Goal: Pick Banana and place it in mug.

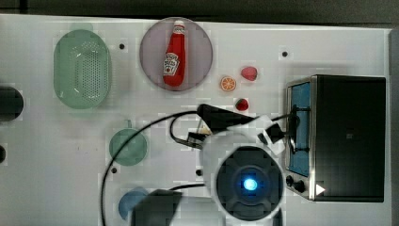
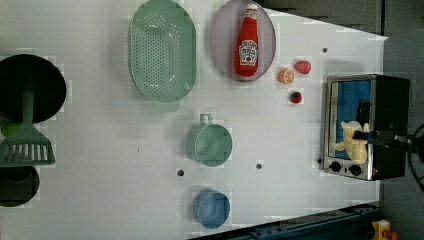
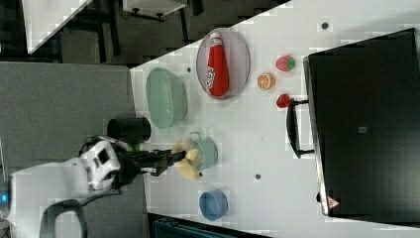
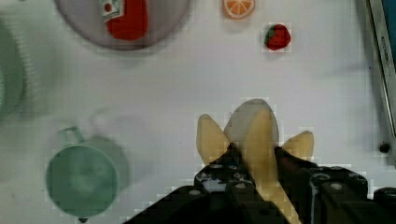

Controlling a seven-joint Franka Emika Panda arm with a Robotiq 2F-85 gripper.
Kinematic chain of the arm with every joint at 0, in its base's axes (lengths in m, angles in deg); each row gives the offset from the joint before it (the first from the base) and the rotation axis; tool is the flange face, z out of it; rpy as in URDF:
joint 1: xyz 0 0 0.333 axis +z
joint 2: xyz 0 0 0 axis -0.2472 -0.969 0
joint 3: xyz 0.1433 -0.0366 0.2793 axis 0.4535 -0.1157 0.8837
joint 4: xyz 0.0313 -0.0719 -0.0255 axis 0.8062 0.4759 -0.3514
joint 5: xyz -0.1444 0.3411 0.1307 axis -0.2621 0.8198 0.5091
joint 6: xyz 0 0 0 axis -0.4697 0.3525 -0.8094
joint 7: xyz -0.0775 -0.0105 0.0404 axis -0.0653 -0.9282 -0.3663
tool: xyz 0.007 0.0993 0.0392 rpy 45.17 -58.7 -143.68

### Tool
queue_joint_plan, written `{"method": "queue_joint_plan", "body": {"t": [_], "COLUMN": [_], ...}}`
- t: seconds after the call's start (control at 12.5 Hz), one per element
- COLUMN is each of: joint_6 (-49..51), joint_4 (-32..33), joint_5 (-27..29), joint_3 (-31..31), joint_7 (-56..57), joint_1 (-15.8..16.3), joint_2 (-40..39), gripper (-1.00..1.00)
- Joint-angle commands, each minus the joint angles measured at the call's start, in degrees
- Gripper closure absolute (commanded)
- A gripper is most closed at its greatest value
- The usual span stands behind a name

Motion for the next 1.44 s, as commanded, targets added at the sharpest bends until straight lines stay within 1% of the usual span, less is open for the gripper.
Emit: {"method": "queue_joint_plan", "body": {"t": [0.08, 0.24, 0.56, 0.8, 0.96, 1.36, 1.44], "joint_6": [1.54, 1.50, 1.39, -0.55, -3.93, -19.86, -21.59], "joint_4": [-0.36, -0.52, -0.47, -0.38, 0.03, 4.37, 4.96], "joint_5": [-1.24, -0.74, 5.61, 6.53, 6.53, 6.37, 6.36], "joint_3": [6.60, 11.42, 20.71, 26.42, 28.52, 29.70, 29.53], "joint_7": [-8.87, -16.16, -30.71, -40.88, -44.68, -44.79, -44.79], "joint_1": [1.55, 2.40, 3.16, 3.21, 3.21, 3.20, 3.19], "joint_2": [-1.83, -1.92, -3.19, -6.85, -10.38, -19.72, -20.90], "gripper": [0.45, 0.46, 0.46, 0.46, 0.45, 0.46, 0.37]}}
